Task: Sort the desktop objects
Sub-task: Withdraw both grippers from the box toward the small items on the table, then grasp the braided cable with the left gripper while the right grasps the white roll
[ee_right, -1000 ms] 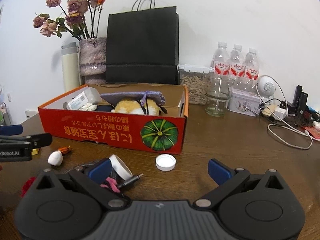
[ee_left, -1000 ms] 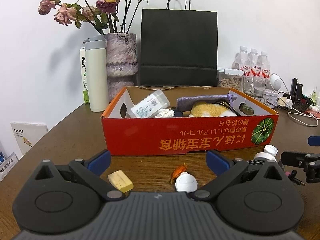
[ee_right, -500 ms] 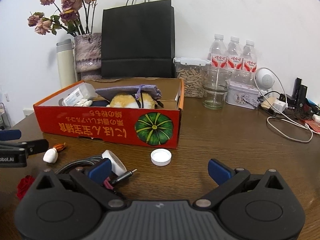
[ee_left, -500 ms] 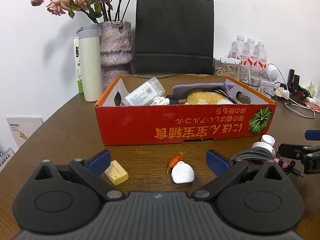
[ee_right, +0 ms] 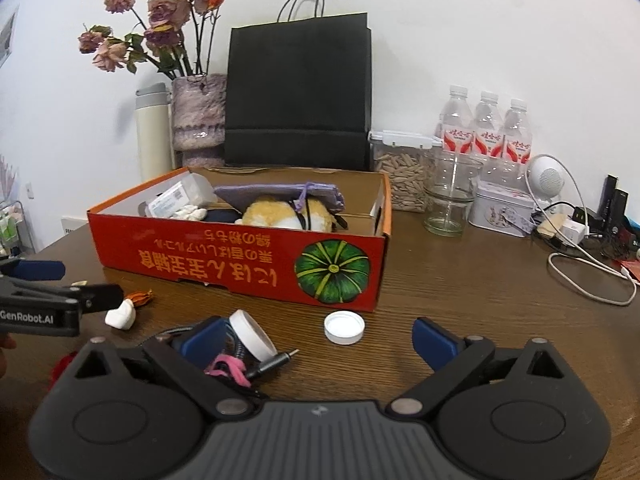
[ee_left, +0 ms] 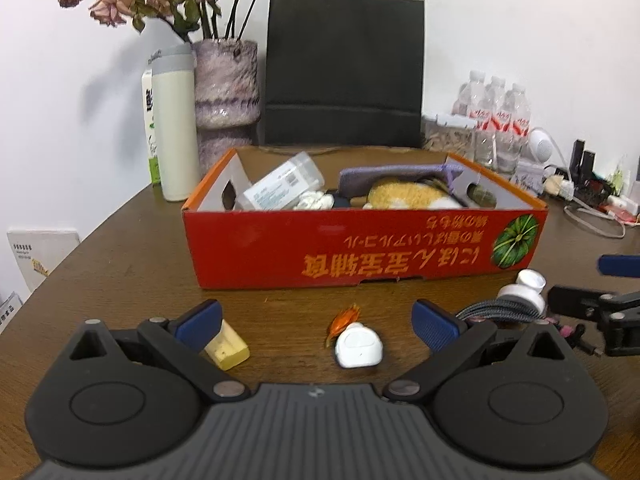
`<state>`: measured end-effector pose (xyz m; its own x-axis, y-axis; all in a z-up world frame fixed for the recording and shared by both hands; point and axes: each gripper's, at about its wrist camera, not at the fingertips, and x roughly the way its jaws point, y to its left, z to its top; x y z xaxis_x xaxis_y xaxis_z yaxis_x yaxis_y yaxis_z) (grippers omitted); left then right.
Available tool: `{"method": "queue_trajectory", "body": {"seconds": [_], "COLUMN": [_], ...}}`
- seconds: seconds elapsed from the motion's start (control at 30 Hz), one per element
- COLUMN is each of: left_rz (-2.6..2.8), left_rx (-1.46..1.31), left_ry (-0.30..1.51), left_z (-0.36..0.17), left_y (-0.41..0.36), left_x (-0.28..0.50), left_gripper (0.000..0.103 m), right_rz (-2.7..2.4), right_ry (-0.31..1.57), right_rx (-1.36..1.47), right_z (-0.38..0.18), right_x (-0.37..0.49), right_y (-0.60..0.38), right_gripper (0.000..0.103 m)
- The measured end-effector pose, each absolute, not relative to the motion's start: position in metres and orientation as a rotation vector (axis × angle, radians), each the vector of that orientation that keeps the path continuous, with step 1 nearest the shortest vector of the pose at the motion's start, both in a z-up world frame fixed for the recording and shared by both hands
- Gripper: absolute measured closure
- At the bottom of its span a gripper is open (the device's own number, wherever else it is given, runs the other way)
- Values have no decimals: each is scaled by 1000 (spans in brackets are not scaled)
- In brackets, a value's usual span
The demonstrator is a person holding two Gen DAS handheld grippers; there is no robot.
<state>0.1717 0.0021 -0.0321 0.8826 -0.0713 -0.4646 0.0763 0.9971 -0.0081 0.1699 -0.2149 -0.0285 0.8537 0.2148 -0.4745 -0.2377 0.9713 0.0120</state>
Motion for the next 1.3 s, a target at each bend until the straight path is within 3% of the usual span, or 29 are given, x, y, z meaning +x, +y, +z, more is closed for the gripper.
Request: {"method": "queue_trajectory", "body": {"seconds": [0.07, 0.2, 0.4, 0.5, 0.57, 0.63, 0.7, 1.3], "left_rz": [-112, -180, -250, -271, -288, -311, -322, -288], "left_rx": [10, 77, 168, 181, 196, 207, 197, 175], "left_ry": [458, 449, 516, 533, 550, 591, 605, 624], "left_z": [-28, -25, -37, -40, -43, -47, -49, -49], "left_y": [-3, -25, -49, -53, -57, -60, -59, -54], "left_x": [169, 167, 175, 180, 182, 185, 187, 190], "left_gripper": [0, 1, 19, 30, 42, 54, 56, 55], "right_rz": [265, 313, 361, 389, 397, 395, 399, 290], "right_ry": [489, 494, 540, 555, 560, 557, 559, 541], "right_rx": [-48, -69, -72, -62, -54, -45, -29, 37], "right_z": [-26, -23, -29, -32, -33, -32, -32, -27], "right_x": [172, 177, 186, 190, 192, 192, 192, 192], "right_y": [-213, -206, -201, -200, -200, -202, -204, -230], "right_gripper": [11, 29, 52, 67, 85, 88, 88, 95]}}
